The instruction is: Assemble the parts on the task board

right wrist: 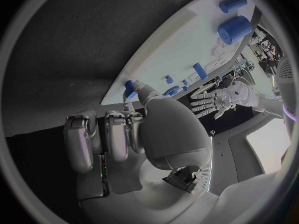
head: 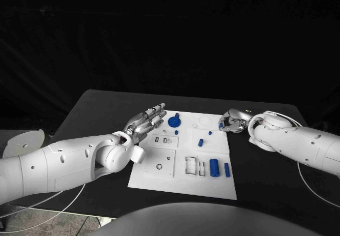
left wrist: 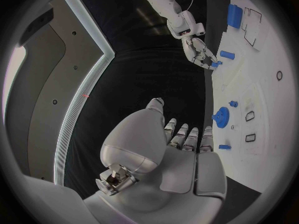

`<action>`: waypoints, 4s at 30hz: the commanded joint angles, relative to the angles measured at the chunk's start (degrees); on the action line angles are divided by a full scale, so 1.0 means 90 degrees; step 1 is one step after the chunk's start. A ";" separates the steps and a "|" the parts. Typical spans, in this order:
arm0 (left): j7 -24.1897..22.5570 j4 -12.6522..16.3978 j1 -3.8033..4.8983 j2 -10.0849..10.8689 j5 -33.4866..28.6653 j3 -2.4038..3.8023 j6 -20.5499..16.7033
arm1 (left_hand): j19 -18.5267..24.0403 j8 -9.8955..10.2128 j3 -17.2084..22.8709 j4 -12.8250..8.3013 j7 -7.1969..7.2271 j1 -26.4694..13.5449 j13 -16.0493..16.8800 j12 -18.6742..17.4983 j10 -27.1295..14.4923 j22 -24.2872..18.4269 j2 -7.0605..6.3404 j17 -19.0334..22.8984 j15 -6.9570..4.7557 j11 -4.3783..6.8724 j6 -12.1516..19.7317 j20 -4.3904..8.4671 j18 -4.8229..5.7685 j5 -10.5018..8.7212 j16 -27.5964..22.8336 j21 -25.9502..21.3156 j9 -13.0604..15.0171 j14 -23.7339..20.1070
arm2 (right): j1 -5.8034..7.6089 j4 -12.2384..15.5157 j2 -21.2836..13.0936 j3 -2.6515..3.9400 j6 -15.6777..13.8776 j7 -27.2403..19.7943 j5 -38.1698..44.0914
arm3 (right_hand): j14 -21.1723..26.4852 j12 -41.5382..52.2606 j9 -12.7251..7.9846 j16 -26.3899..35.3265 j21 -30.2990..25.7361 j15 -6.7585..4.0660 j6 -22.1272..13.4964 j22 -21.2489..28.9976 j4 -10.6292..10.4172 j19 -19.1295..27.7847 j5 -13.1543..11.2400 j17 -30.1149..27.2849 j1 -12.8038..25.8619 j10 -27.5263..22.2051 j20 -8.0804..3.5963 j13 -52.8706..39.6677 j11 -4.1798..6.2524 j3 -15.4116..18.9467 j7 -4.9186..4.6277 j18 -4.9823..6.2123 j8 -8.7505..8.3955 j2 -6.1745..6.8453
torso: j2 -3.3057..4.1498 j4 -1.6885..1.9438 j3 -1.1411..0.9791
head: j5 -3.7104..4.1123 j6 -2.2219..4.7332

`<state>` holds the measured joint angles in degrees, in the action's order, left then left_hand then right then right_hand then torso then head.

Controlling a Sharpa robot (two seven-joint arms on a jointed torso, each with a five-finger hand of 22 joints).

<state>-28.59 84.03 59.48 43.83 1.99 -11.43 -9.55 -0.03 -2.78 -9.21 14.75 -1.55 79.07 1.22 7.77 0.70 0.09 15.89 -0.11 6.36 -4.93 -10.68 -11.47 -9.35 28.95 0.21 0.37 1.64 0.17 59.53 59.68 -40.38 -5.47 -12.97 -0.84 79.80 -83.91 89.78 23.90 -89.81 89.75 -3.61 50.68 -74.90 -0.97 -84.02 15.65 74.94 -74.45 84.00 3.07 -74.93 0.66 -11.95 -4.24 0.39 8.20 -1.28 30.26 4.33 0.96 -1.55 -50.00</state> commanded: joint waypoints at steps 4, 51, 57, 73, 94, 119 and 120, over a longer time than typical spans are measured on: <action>-0.0017 0.0009 -0.0002 -0.0011 -0.0002 0.0005 0.0128 | 0.0003 -0.0036 0.0025 -0.0012 -0.0062 0.0068 0.0009 0.0040 -0.0007 -0.0010 0.0015 0.0006 0.0053 -0.0024 0.0000 -0.0063 0.0009 0.0033 -0.0012 -0.0041 0.0011 -0.0012 | -0.0009 0.0007 -0.0010 0.0000 -0.0491 -0.0149 0.0042 | -0.0676 0.0024 0.0323 -0.0021 0.0028 -0.0008 0.0214 -0.1678 0.0072 -0.0665 0.0022 0.1674 -0.0126 0.0667 -0.0035 -0.1675 -0.0002 -0.0030 0.0013 -0.0043 0.0308 -0.0149 | -0.0006 0.0005 -0.0002 | -0.0018 0.0000; -0.0009 -0.0058 -0.0028 -0.0074 -0.0002 0.0001 0.0108 | -0.0002 -0.0040 0.0030 -0.0013 -0.0081 0.0063 0.0010 0.0045 -0.0007 -0.0006 0.0011 0.0005 0.0059 -0.0028 -0.0007 -0.0074 0.0007 0.0033 -0.0010 -0.0036 0.0012 -0.0011 | -0.0063 0.1780 0.1111 0.0000 -0.0346 0.0822 0.0383 | -0.0676 0.0024 0.0742 -0.0021 0.0028 0.0109 0.0313 -0.1678 0.0111 -0.0665 0.0116 0.1674 -0.0083 0.0667 0.0059 -0.1675 -0.0163 0.0094 -0.0099 -0.0043 0.0609 -0.0034 | -0.0107 -0.0013 0.0024 | -0.0112 0.0000; -0.0005 -0.0055 -0.0032 -0.0083 -0.0002 0.0001 0.0108 | -0.0002 -0.0040 0.0030 -0.0013 -0.0081 0.0063 0.0010 0.0045 -0.0007 -0.0006 0.0011 0.0005 0.0059 -0.0028 -0.0007 -0.0074 0.0007 0.0033 -0.0010 -0.0036 0.0012 -0.0011 | -0.0115 0.1705 0.1271 0.0001 -0.0154 0.1243 0.0556 | -0.0676 0.0024 0.0734 -0.0021 0.0028 0.0159 0.0328 -0.1678 0.0196 -0.0665 0.0313 0.1674 -0.0126 0.0667 0.0100 -0.1675 -0.0226 0.0036 -0.0148 -0.0043 0.0552 -0.0008 | -0.0100 -0.0019 0.0026 | -0.0117 0.0000; 0.0015 -0.0052 -0.0034 -0.0106 -0.0002 0.0001 0.0123 | -0.0002 -0.0043 0.0034 -0.0013 -0.0086 0.0062 0.0011 0.0051 -0.0007 -0.0006 0.0014 0.0004 0.0061 -0.0032 -0.0016 -0.0078 0.0005 0.0035 -0.0007 -0.0036 0.0013 -0.0009 | -0.0216 0.1532 0.1460 0.0001 -0.0123 0.1469 0.0829 | -0.0676 0.0024 0.0718 -0.0021 0.0028 0.0183 0.0323 -0.1678 0.0237 -0.0665 0.0353 0.1674 -0.0122 0.0667 0.0126 -0.1675 -0.0254 0.0005 -0.0177 -0.0043 0.0491 0.0012 | -0.0113 -0.0006 0.0027 | -0.0119 0.0000; 0.0032 -0.0070 -0.0035 -0.0128 -0.0002 0.0002 0.0138 | -0.0004 -0.0044 0.0046 -0.0010 -0.0096 0.0059 0.0012 0.0056 -0.0006 -0.0004 0.0028 0.0003 0.0065 -0.0041 -0.0017 -0.0085 0.0003 0.0038 -0.0006 -0.0034 0.0013 -0.0008 | -0.0354 0.1207 0.1638 0.0002 -0.0091 0.1474 0.1007 | -0.0676 0.0024 0.0674 -0.0021 0.0013 0.0219 0.0254 -0.1671 0.0291 -0.0655 0.0346 0.1674 -0.0105 0.0667 0.0162 -0.1675 -0.0294 -0.0048 -0.0225 -0.0039 0.0363 0.0032 | -0.0109 -0.0014 0.0028 | -0.0139 0.0000; 0.0076 -0.0106 -0.0043 -0.0171 -0.0003 0.0002 0.0138 | -0.0005 -0.0048 0.0110 -0.0023 -0.0122 0.0079 0.0011 0.0058 -0.0008 -0.0003 0.0066 0.0002 0.0078 -0.0042 -0.0024 -0.0101 -0.0001 0.0053 -0.0004 -0.0033 0.0014 -0.0007 | -0.0373 0.1099 0.1697 0.0002 0.0291 0.1414 0.0997 | -0.0676 0.0024 0.0228 -0.0021 -0.0102 0.0202 -0.0360 -0.1624 0.0320 -0.0580 -0.0154 0.1674 0.0081 0.0667 0.0167 -0.1675 -0.0259 -0.0134 -0.0291 -0.0003 -0.0322 0.0132 | -0.0112 -0.0012 0.0028 | -0.0126 0.0000; 0.0078 -0.0106 -0.0043 -0.0171 -0.0003 0.0002 0.0138 | -0.0005 -0.0048 0.0110 -0.0023 -0.0122 0.0079 0.0011 0.0058 -0.0008 -0.0003 0.0066 0.0002 0.0078 -0.0042 -0.0024 -0.0101 -0.0001 0.0053 -0.0004 -0.0033 0.0014 -0.0007 | -0.0373 0.1097 0.1697 0.0002 0.0292 0.1411 0.0994 | -0.0676 0.0024 0.0207 -0.0021 -0.0105 0.0201 -0.0377 -0.1623 0.0320 -0.0578 -0.0175 0.1674 0.0087 0.0667 0.0165 -0.1675 -0.0258 -0.0136 -0.0291 -0.0002 -0.0343 0.0135 | -0.0113 -0.0012 0.0028 | -0.0126 0.0000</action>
<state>-27.66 83.02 59.10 42.43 1.99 -11.46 -9.29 -0.03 -2.99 -8.57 14.43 -2.13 79.53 1.25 7.99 0.70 0.10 16.35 -0.11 6.65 -4.93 -10.85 -11.87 -9.36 29.17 0.21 0.37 1.69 0.06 56.39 69.74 -25.15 -5.30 -12.67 11.75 88.11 -83.91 89.78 25.77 -89.81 89.00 -1.95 47.74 -74.93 1.81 -84.02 14.27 74.90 -74.12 83.99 4.31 -74.92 -1.81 -12.84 -6.86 0.39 5.29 -0.06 29.28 4.20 1.22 -2.61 -50.01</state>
